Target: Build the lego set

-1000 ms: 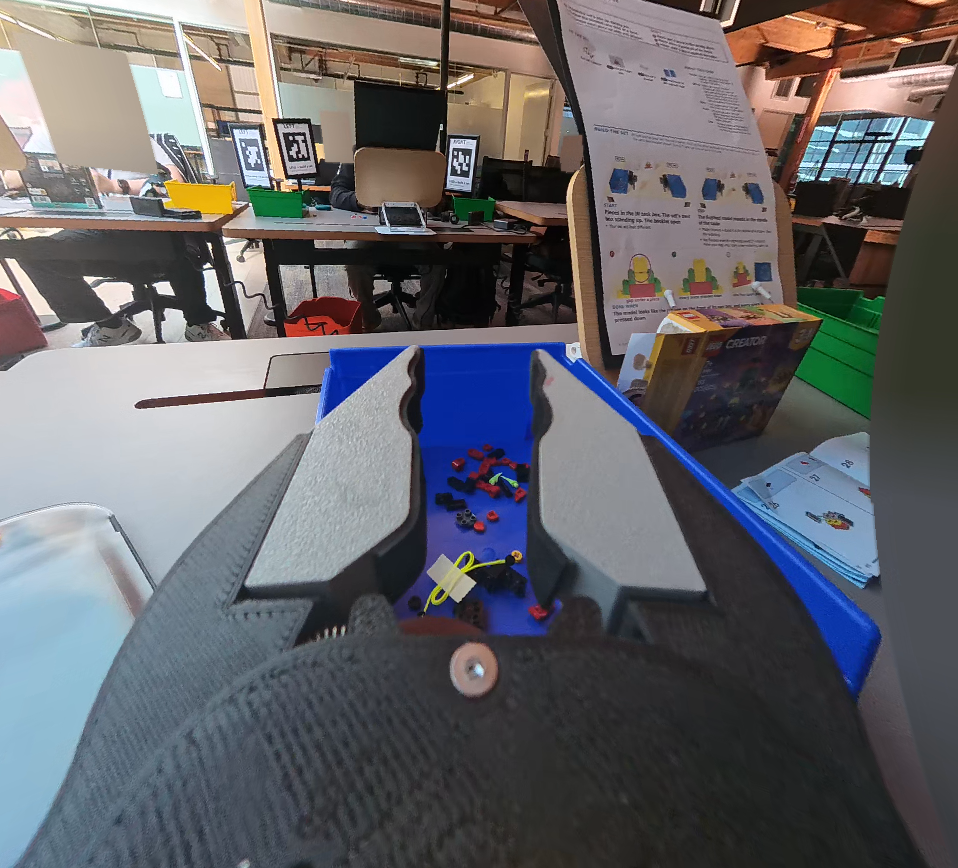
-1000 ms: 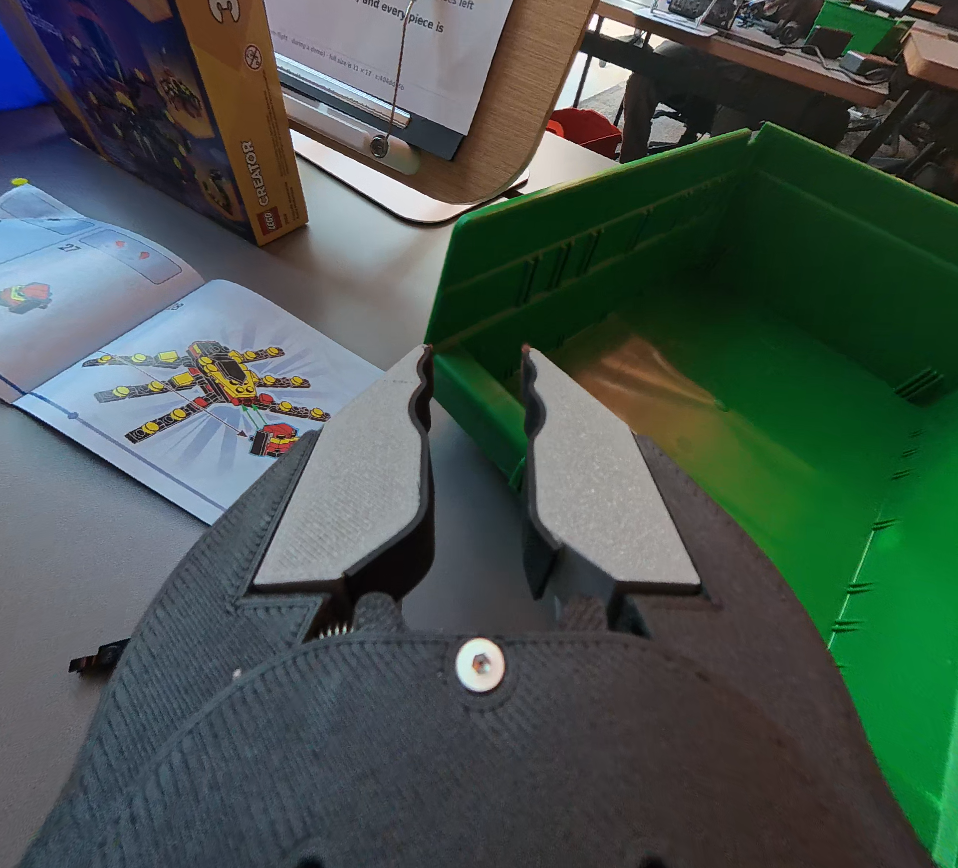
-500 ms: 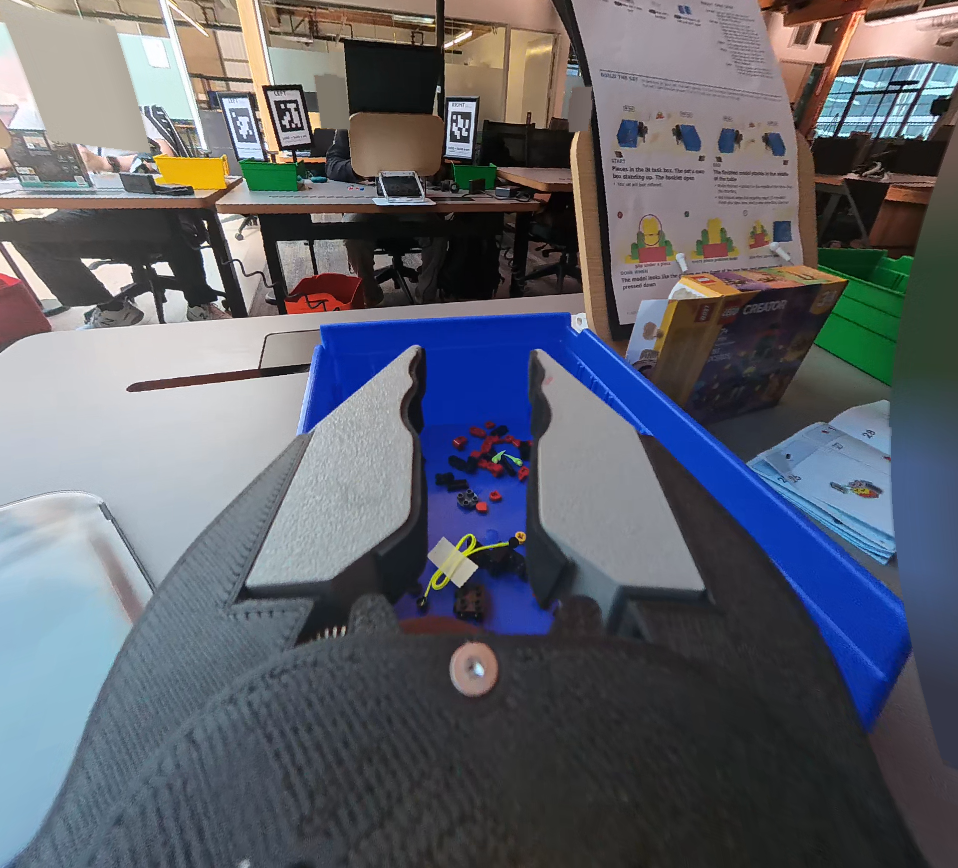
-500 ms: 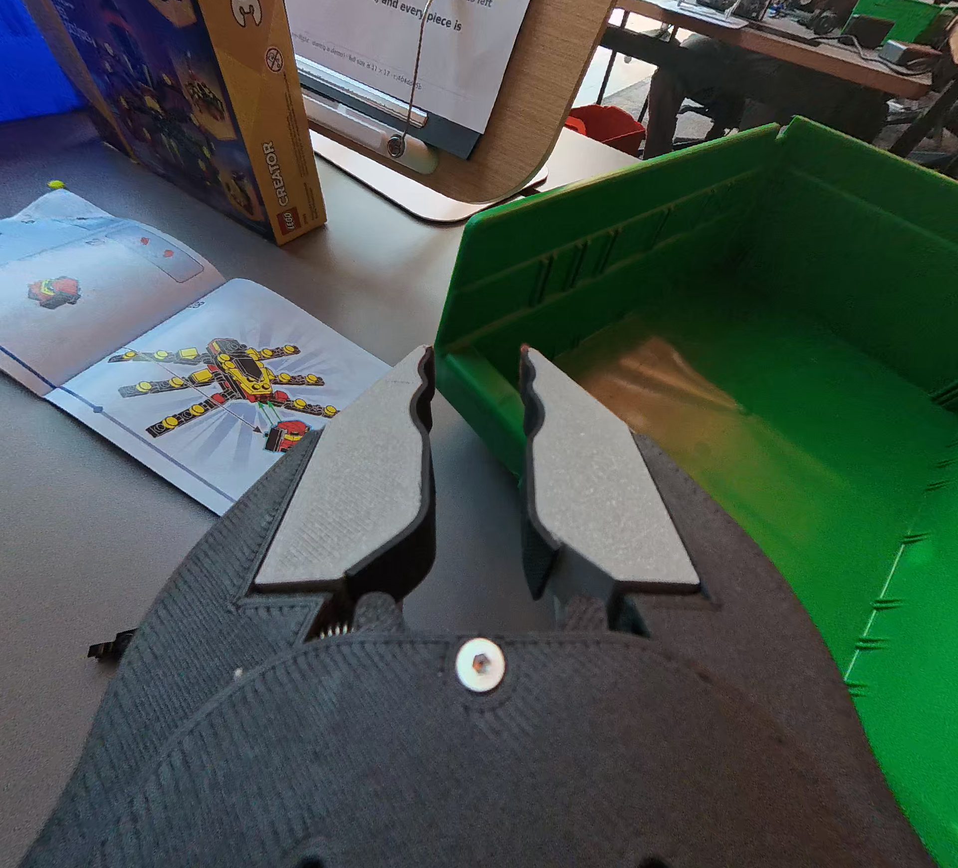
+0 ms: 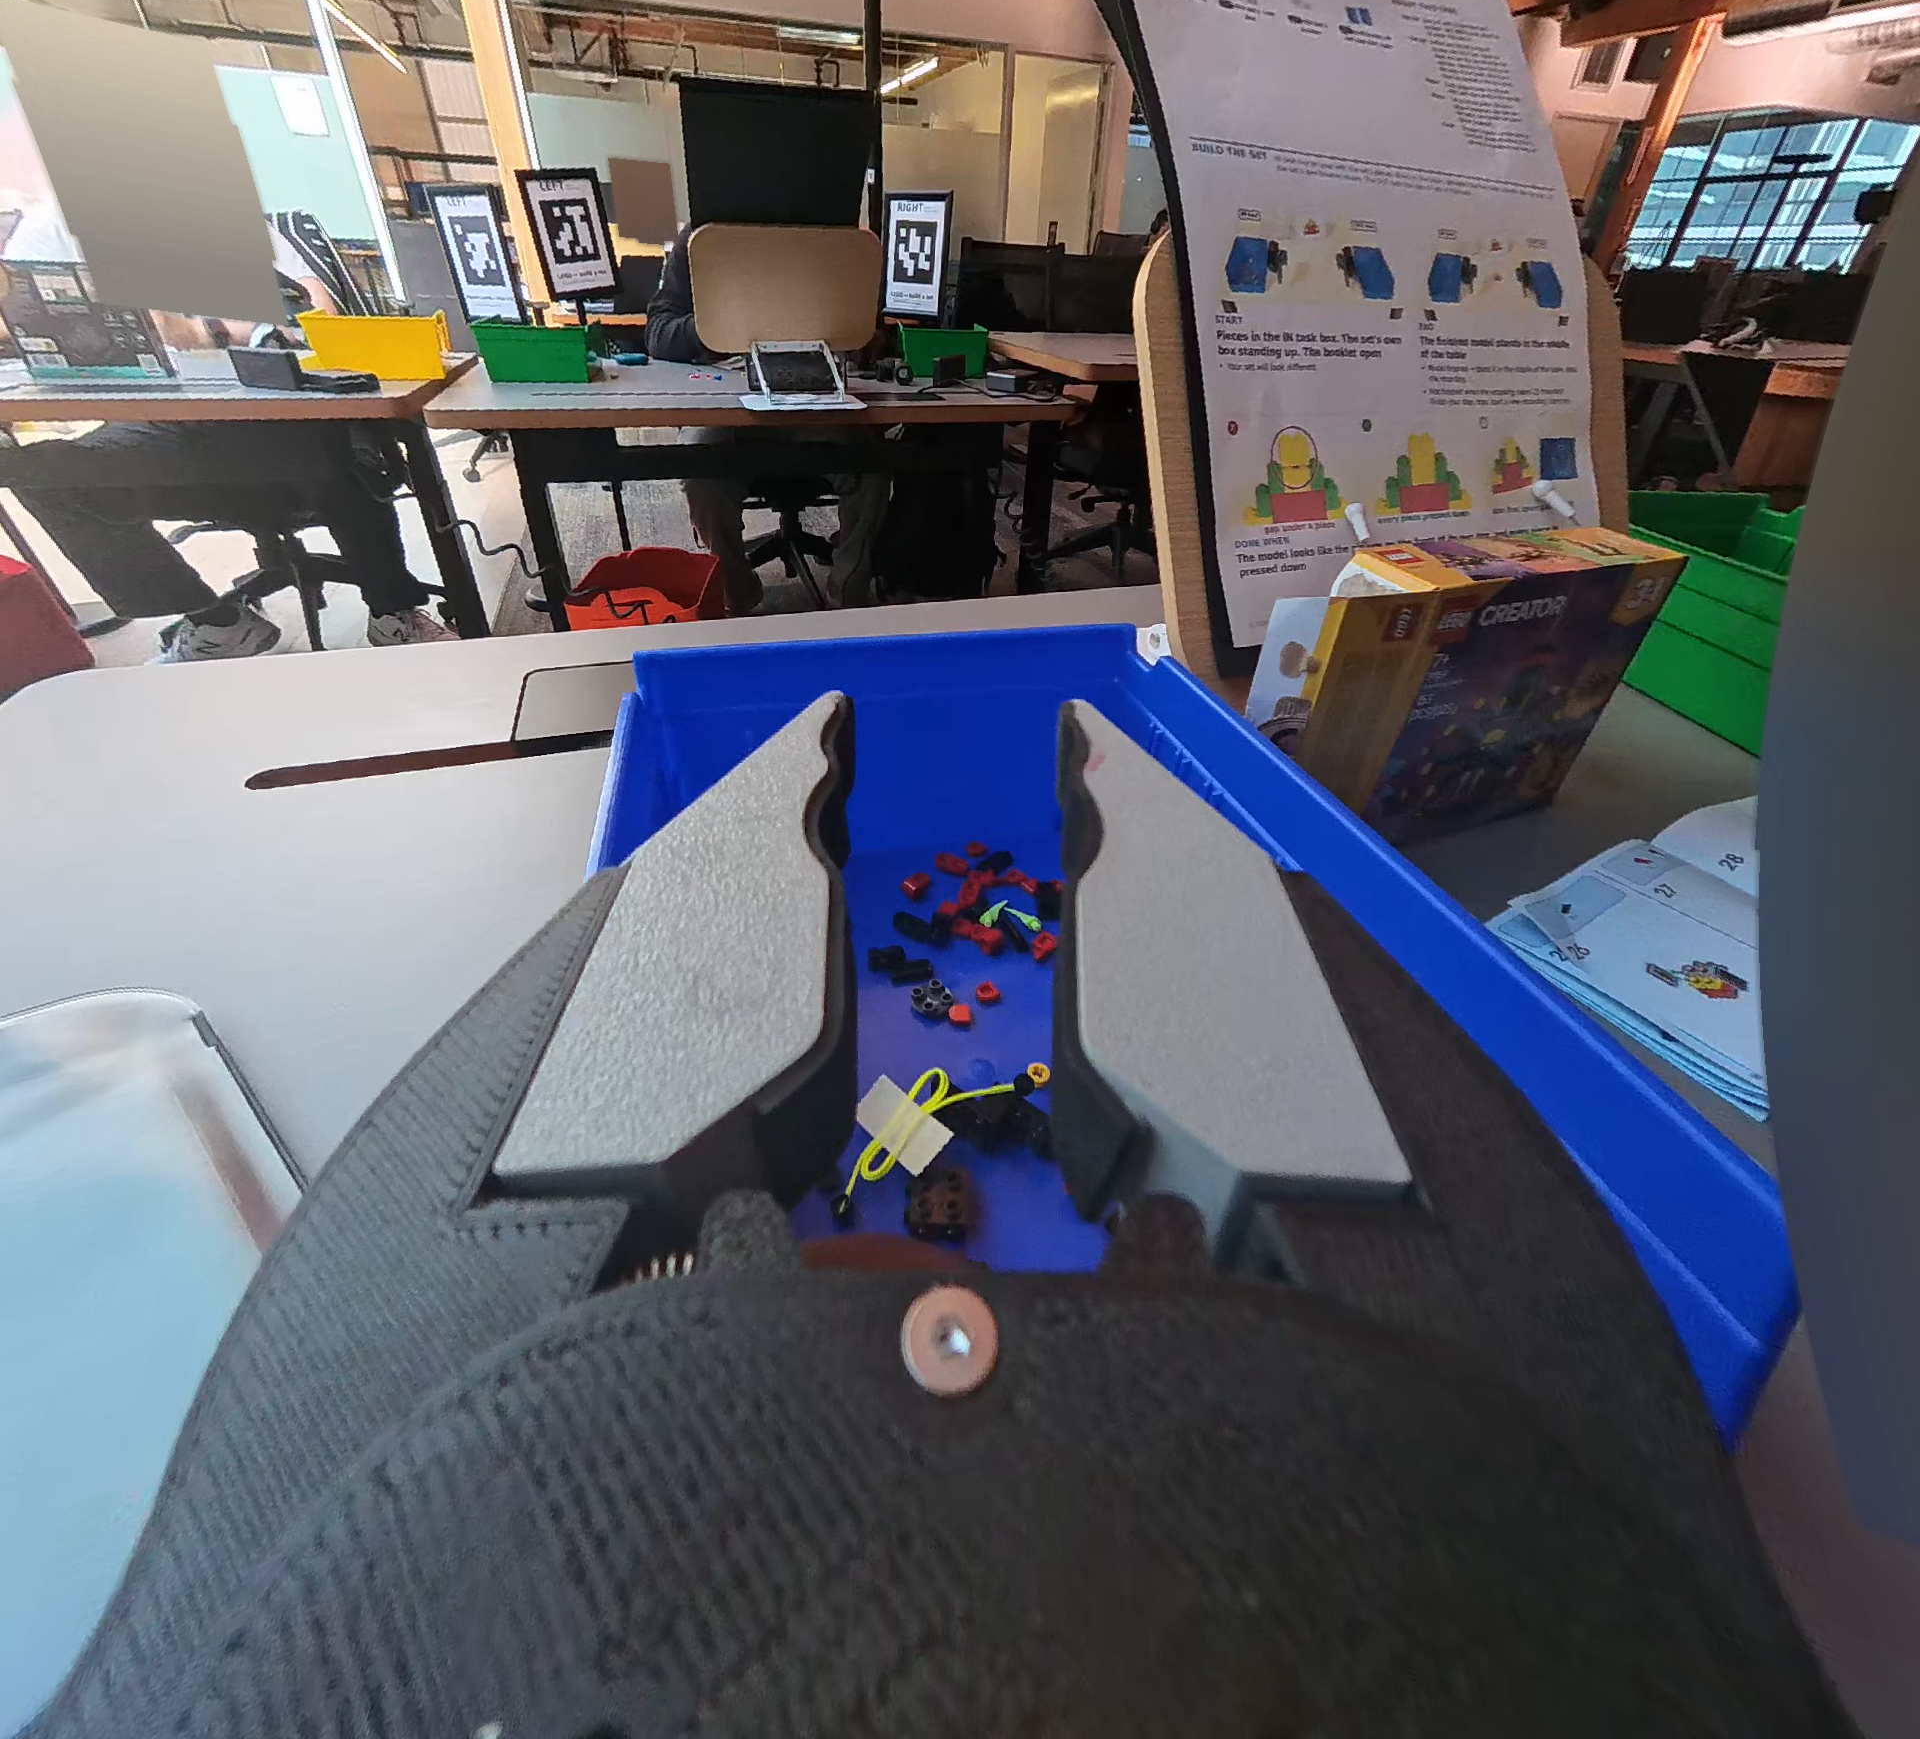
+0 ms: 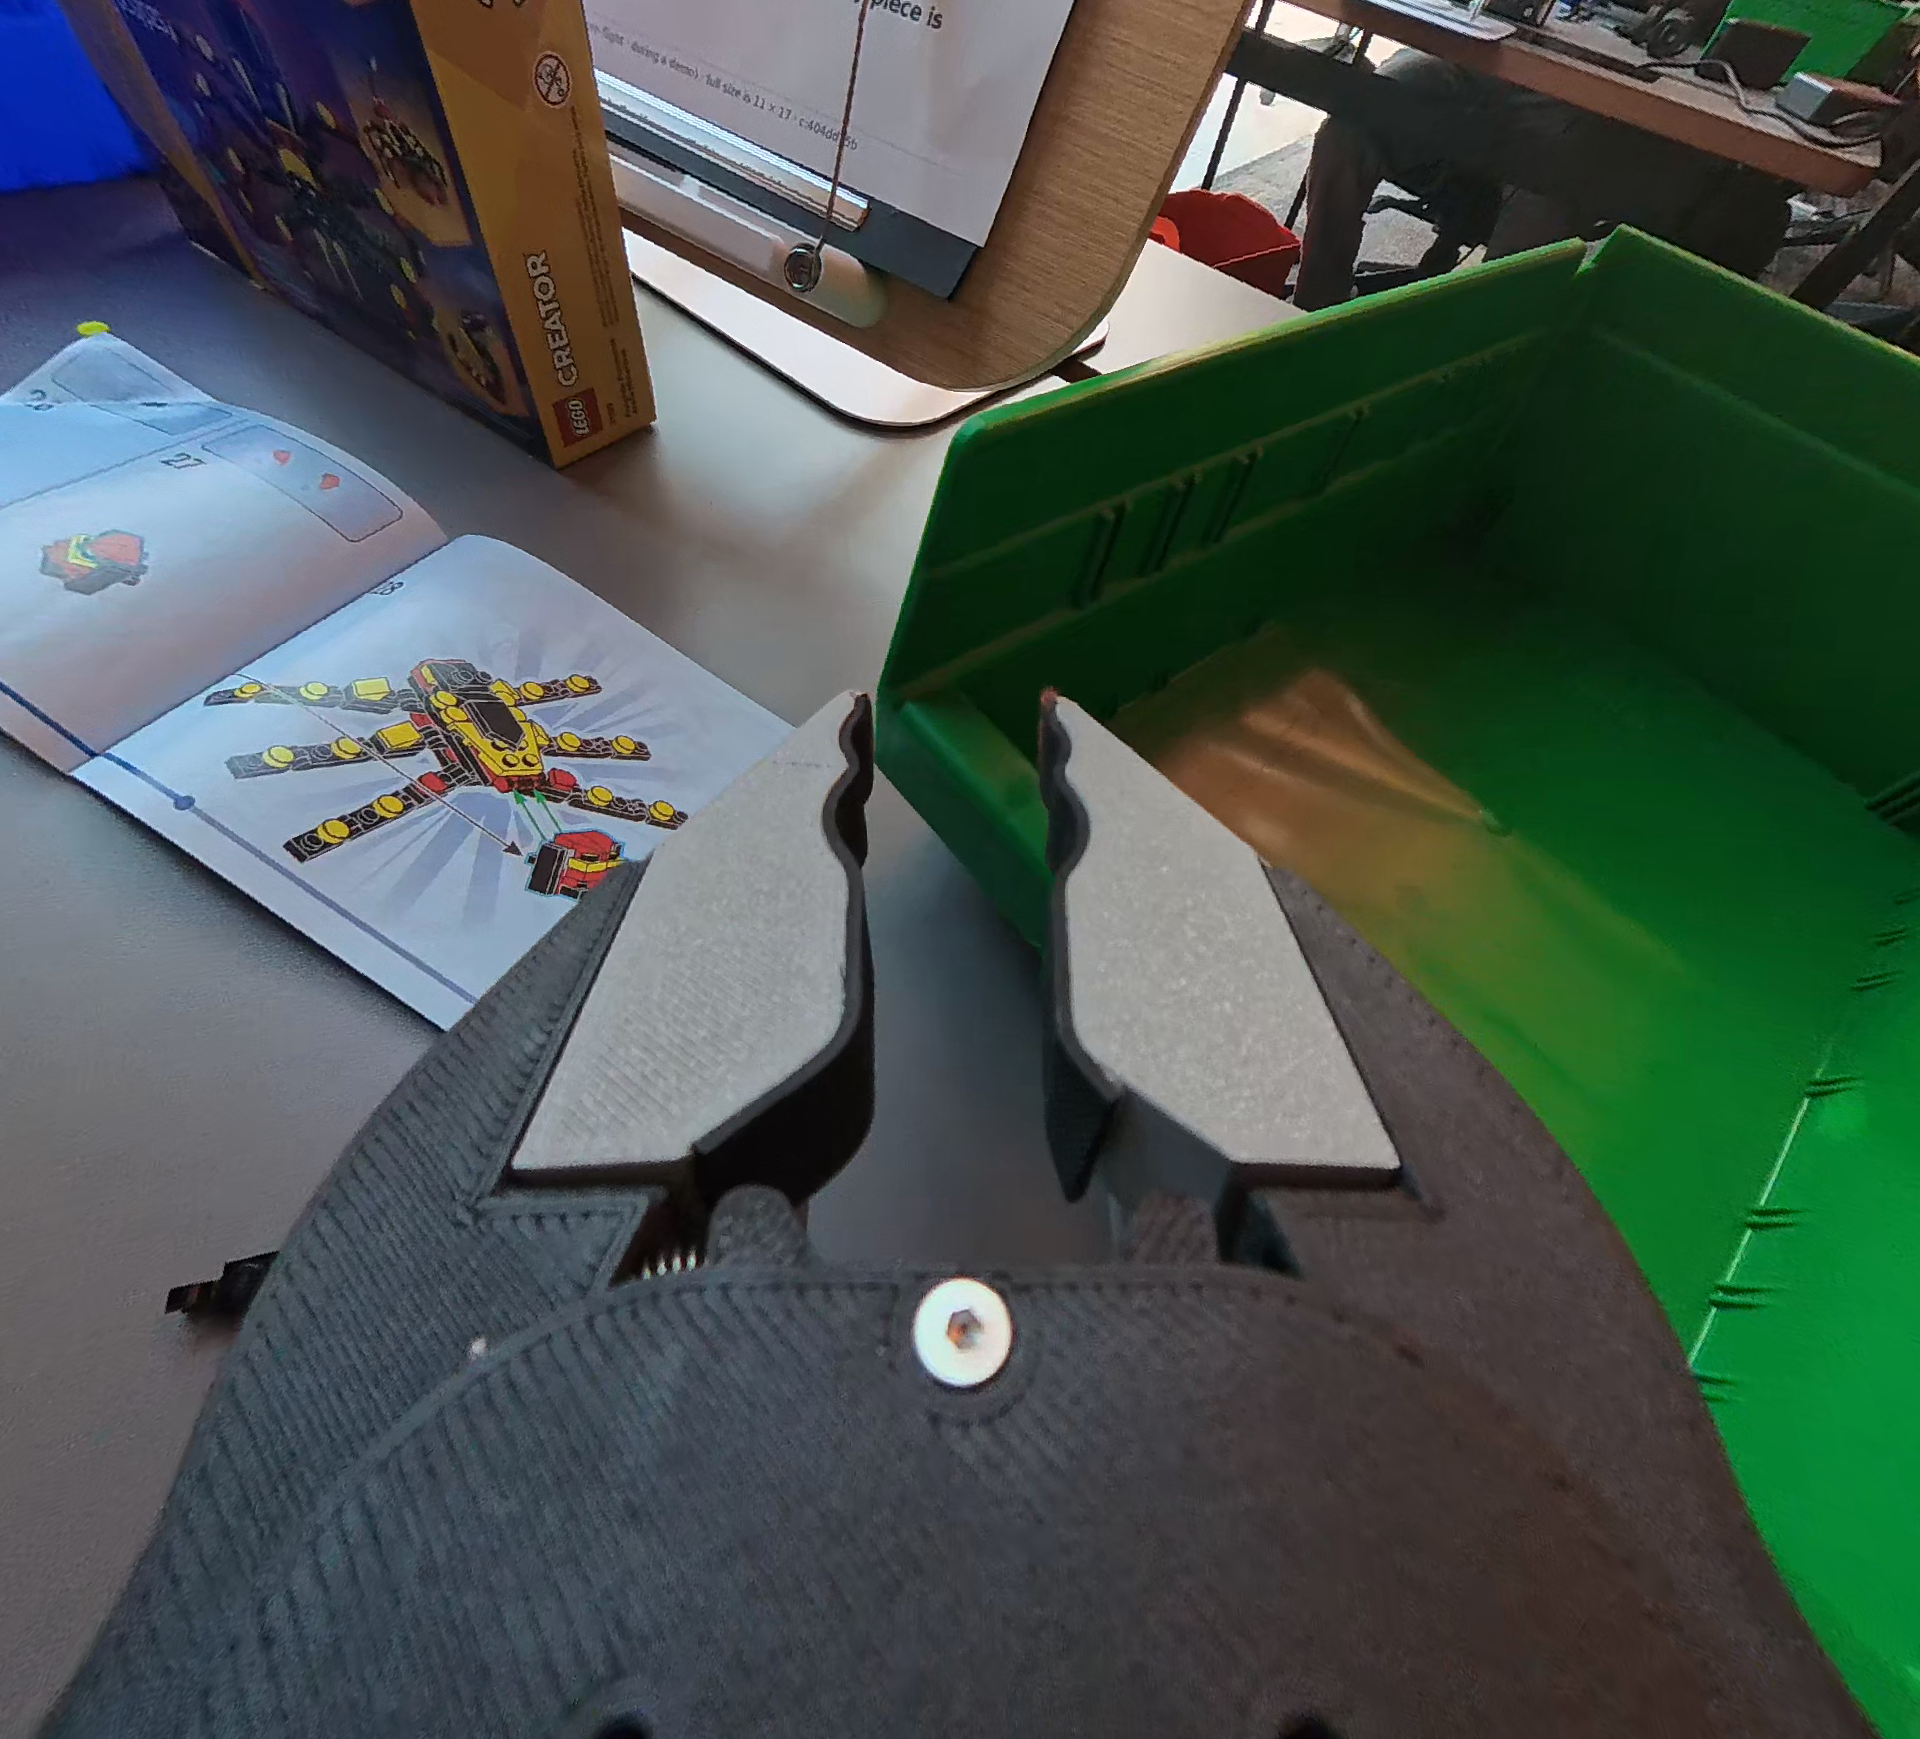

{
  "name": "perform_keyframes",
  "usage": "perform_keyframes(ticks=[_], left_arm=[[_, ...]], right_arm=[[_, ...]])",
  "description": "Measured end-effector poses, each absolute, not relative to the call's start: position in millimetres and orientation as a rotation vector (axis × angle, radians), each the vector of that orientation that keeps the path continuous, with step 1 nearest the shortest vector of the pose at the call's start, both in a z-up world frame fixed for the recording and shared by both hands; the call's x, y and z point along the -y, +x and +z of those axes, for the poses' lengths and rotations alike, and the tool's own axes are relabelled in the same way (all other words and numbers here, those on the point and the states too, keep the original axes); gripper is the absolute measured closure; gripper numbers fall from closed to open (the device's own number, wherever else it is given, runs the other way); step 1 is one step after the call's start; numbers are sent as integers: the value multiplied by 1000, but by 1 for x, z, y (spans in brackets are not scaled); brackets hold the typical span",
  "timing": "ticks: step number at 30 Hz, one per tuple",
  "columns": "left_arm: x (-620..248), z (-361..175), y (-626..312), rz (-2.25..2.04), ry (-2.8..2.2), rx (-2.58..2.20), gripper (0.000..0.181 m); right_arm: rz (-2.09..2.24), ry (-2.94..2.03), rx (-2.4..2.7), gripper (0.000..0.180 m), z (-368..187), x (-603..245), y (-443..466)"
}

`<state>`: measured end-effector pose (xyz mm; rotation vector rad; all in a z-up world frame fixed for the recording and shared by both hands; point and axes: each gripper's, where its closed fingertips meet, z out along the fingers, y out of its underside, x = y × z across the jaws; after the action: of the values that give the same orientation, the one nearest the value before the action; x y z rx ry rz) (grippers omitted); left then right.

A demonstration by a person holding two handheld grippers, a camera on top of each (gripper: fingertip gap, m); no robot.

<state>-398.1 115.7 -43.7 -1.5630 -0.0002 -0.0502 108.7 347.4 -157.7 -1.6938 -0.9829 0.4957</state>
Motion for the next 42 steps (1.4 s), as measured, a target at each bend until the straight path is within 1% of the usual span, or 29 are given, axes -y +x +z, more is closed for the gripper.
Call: perform_keyframes(ticks=[26,31,36,38,40,41,42], left_arm=[[-117,-44,-389,-85,-1572,-31,145],[-125,-64,-364,-205,-1679,-132,147],[-127,-92,-329,-261,-1830,-318,145],[-122,-100,-306,-307,-1856,-442,160],[-111,-121,-276,-399,-1944,-591,176],[-107,-134,-268,-392,-1995,-660,181],[-109,-141,-269,-310,-2027,-671,181]], right_arm=[[528,-1716,995,150,-160,-347,108],[520,-1716,1011,150,-162,-346,106],[509,-1715,1023,151,-163,-346,106],[502,-1718,1023,151,-163,-346,106],[491,-1723,1022,151,-164,-347,106],[484,-1725,1022,151,-165,-347,106],[475,-1727,1023,151,-165,-348,106]])
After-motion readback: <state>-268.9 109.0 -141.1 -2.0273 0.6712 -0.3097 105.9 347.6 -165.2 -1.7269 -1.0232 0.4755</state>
